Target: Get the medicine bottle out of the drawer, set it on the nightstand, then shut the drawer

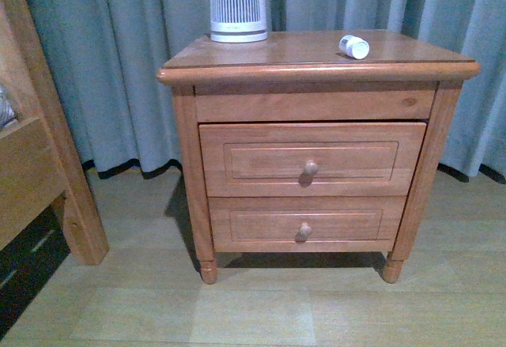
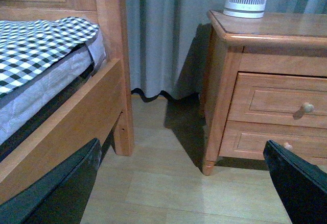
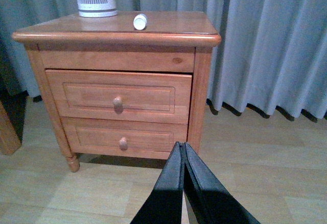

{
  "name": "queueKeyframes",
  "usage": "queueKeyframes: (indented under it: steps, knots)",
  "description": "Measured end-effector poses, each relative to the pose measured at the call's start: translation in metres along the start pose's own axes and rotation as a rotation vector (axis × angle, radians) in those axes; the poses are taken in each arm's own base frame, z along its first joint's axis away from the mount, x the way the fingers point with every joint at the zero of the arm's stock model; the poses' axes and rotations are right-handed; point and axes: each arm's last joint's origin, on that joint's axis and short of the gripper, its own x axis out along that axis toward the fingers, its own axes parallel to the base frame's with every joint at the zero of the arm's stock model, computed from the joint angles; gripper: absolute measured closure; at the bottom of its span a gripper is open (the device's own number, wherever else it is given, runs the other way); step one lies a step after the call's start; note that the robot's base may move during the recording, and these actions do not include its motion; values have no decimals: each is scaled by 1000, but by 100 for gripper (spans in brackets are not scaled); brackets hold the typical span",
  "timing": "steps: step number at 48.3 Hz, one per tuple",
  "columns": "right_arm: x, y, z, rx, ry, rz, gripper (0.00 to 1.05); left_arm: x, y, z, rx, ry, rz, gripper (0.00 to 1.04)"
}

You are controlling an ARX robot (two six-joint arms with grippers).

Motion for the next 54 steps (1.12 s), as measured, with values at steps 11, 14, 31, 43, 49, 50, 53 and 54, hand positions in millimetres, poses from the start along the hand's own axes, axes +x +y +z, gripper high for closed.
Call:
queueKeyframes:
  steps: [11, 14, 31, 43, 49, 50, 53, 54]
  knots:
    - [-12, 0, -3, 0, 5, 0, 101, 0, 0, 0, 0, 0, 0, 6]
    - [-12, 0, -3, -2, 6, 0, 98, 0, 0, 0, 0, 0, 0, 6]
    - [-12, 0, -3, -2, 4, 0, 35, 0, 0, 0, 0, 0, 0, 6]
    - [-12, 0, -3, -2, 4, 0, 7, 0, 0, 0, 0, 0, 0, 6]
    - [-12, 0, -3, -2, 4, 0, 7, 0, 0, 0, 0, 0, 0, 6]
    - [-12, 0, -3, -2, 5, 0, 7, 0, 0, 0, 0, 0, 0, 6]
    - [-12, 0, -3, -2, 4, 0, 7, 0, 0, 0, 0, 0, 0, 6]
    - [-12, 0, -3, -2, 5, 0, 7, 0, 0, 0, 0, 0, 0, 6]
